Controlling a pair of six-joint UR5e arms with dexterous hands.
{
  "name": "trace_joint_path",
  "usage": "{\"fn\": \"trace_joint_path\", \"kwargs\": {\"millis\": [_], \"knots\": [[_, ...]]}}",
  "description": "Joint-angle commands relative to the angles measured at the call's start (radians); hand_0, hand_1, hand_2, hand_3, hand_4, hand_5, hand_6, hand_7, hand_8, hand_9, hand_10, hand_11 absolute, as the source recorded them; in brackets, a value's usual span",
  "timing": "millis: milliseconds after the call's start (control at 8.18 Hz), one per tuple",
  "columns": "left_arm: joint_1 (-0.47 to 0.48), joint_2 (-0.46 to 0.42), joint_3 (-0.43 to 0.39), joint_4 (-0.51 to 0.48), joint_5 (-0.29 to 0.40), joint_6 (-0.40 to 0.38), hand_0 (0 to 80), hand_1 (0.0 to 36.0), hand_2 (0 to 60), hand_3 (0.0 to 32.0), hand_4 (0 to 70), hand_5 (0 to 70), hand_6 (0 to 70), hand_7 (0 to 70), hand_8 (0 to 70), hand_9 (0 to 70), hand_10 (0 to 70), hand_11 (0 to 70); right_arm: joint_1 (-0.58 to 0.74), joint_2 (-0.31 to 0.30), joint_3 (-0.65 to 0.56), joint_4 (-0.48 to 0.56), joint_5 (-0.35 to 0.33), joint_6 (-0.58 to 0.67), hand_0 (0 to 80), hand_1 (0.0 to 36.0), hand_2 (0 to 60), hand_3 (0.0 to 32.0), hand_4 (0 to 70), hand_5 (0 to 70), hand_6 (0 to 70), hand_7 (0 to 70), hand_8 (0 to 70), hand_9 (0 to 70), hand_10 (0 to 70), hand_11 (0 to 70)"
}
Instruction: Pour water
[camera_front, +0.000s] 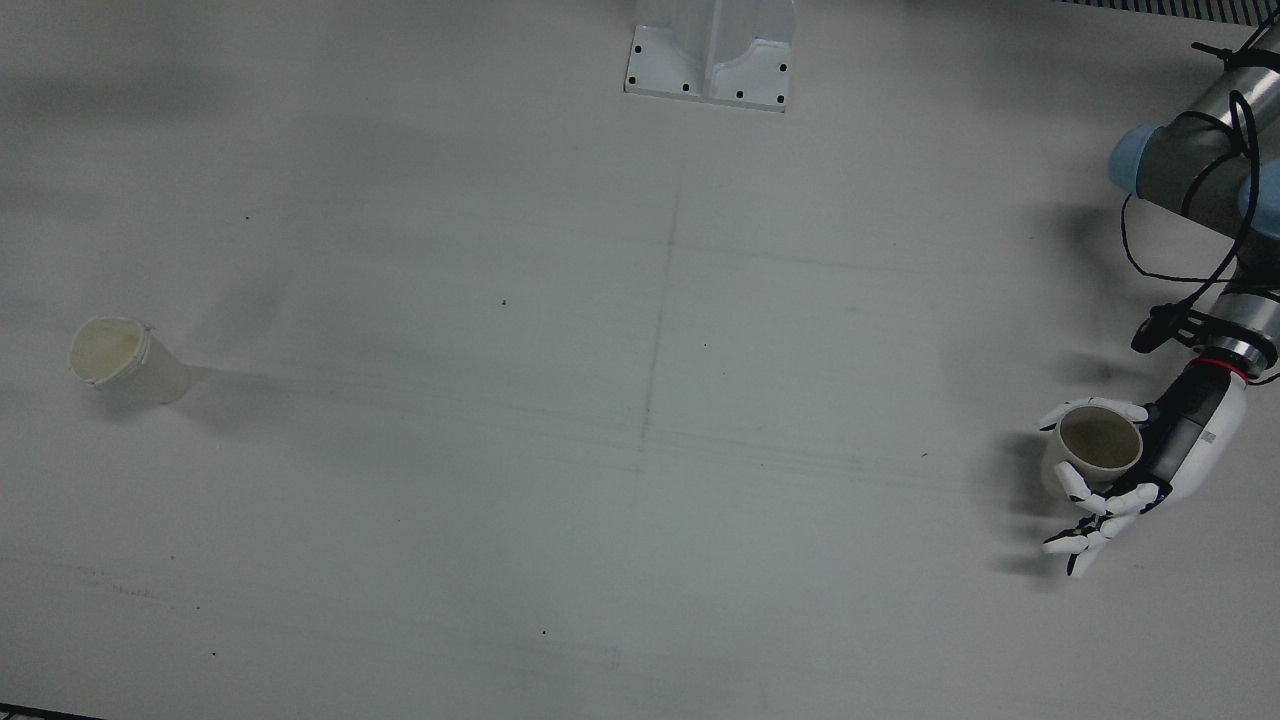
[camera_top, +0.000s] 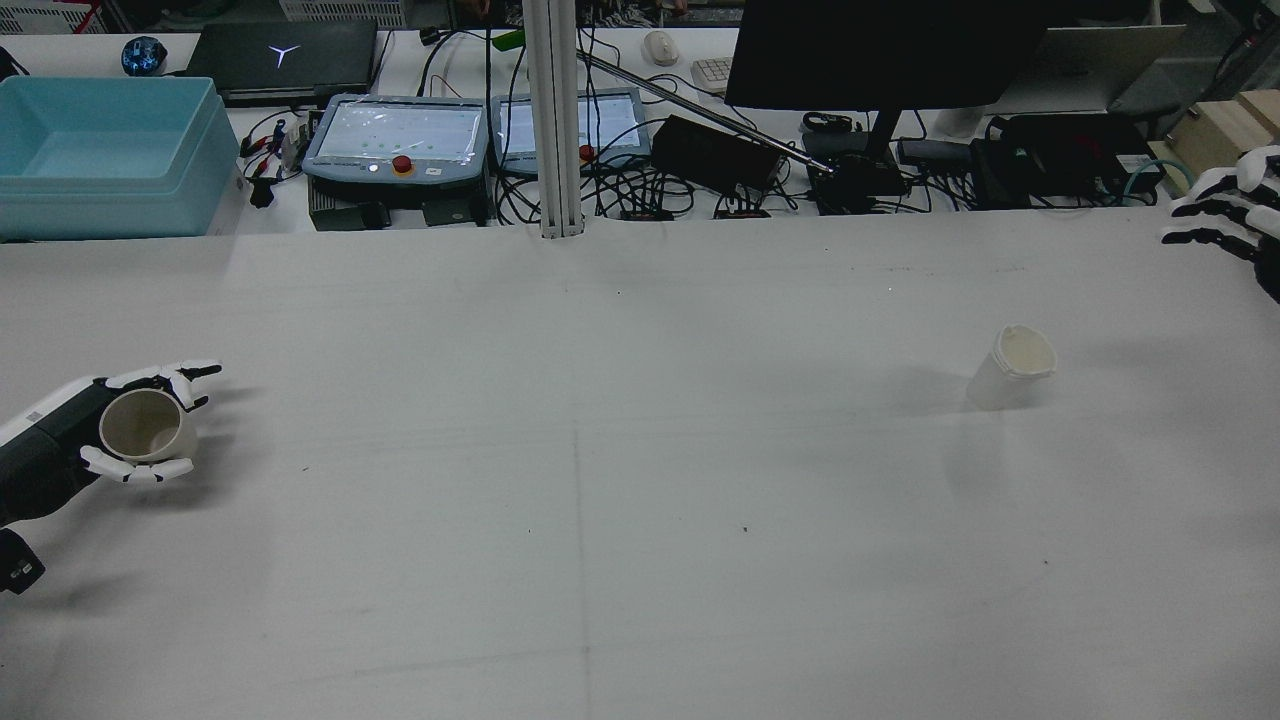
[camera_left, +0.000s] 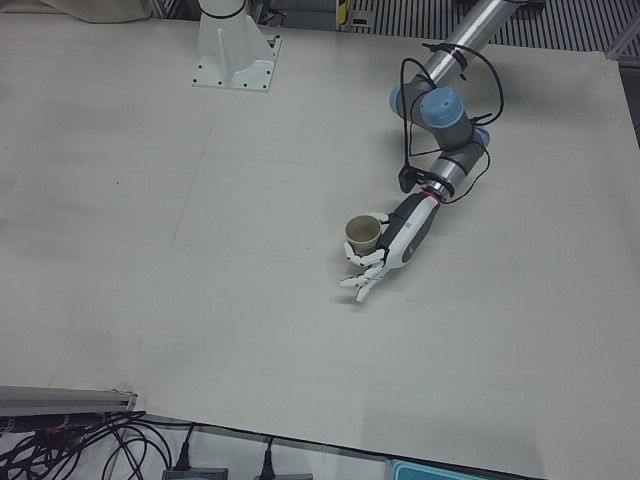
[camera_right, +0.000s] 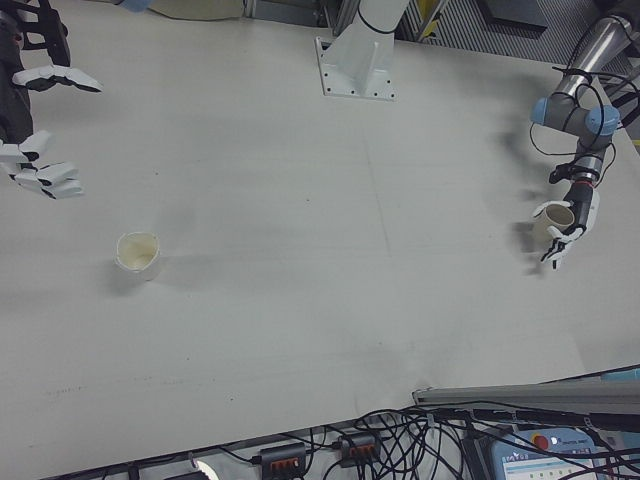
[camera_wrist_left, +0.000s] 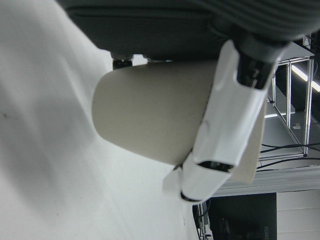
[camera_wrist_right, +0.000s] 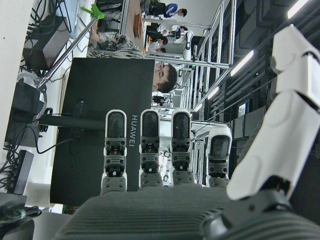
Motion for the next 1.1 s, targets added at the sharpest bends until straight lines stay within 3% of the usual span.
{"fn": "trace_joint_path", "kwargs": {"millis": [0, 122, 244, 367, 489, 733, 856, 978], "knots": [[-0.002, 0.001, -0.116, 0.103, -0.014, -0.145, 80.0, 36.0, 60.0, 0.0, 70.0, 70.0, 14.0, 25.3, 5.2, 5.0, 7.9, 15.2, 0.021, 0.084, -0.305, 0.14, 0.001, -0.07, 47.4, 13.0, 21.5, 0.0, 6.3, 70.0, 29.9, 49.4, 27.4, 38.3, 22.4, 33.5], [-0.002, -0.002, -0.145, 0.108, -0.069, -0.189, 80.0, 36.0, 60.0, 0.0, 70.0, 70.0, 14.1, 25.2, 5.4, 5.2, 8.1, 15.6, -0.003, 0.133, -0.517, 0.348, 0.001, -0.155, 47.3, 13.6, 24.7, 0.0, 5.5, 70.0, 29.9, 47.8, 29.8, 41.6, 24.7, 36.9], [0.007, -0.003, -0.182, 0.148, -0.108, -0.241, 80.0, 36.0, 60.0, 0.0, 70.0, 70.0, 13.2, 24.1, 5.2, 5.0, 8.1, 15.5, -0.037, 0.179, -0.637, 0.437, 0.004, -0.221, 48.5, 15.4, 25.1, 0.0, 6.6, 70.0, 28.5, 45.3, 27.6, 38.6, 21.8, 32.9], [0.005, -0.003, -0.229, 0.181, -0.113, -0.254, 80.0, 36.0, 60.0, 0.0, 70.0, 70.0, 13.2, 23.8, 5.0, 4.7, 7.7, 14.9, -0.087, 0.224, -0.708, 0.444, 0.004, -0.254, 51.1, 18.1, 24.5, 0.0, 11.6, 70.0, 26.9, 42.7, 22.1, 30.3, 13.8, 21.6], [0.007, -0.003, -0.243, 0.194, -0.12, -0.257, 80.0, 36.0, 60.0, 0.0, 70.0, 70.0, 12.8, 23.5, 4.9, 4.5, 7.7, 14.9, -0.103, 0.215, -0.723, 0.453, 0.005, -0.298, 51.5, 17.8, 19.3, 0.0, 12.8, 70.0, 20.6, 33.8, 15.2, 20.2, 7.8, 12.9], [0.005, -0.002, -0.245, 0.195, -0.12, -0.261, 80.0, 36.0, 60.0, 0.0, 68.2, 70.0, 12.4, 23.0, 4.9, 4.5, 7.5, 14.5, -0.157, 0.22, -0.784, 0.51, 0.011, -0.342, 49.6, 15.2, 8.3, 0.0, 5.1, 38.5, 7.8, 15.4, 7.5, 8.8, 3.0, 6.0], [0.005, 0.001, -0.245, 0.197, -0.12, -0.266, 80.0, 36.0, 60.0, 0.0, 66.5, 70.0, 11.9, 22.6, 4.7, 4.4, 7.4, 14.4, -0.177, 0.22, -0.787, 0.504, 0.008, -0.37, 50.2, 15.7, 5.8, 0.0, 1.4, 38.3, 5.6, 11.2, 5.9, 6.6, 1.9, 4.6], [0.005, 0.001, -0.245, 0.197, -0.127, -0.268, 80.0, 36.0, 60.0, 0.0, 65.0, 70.0, 11.4, 21.9, 4.7, 4.3, 7.3, 14.2, -0.236, 0.224, -0.787, 0.498, 0.008, -0.403, 49.7, 14.9, 1.4, 0.0, 0.0, 29.8, 2.2, 7.2, 5.2, 5.2, 0.7, 2.9]]}}
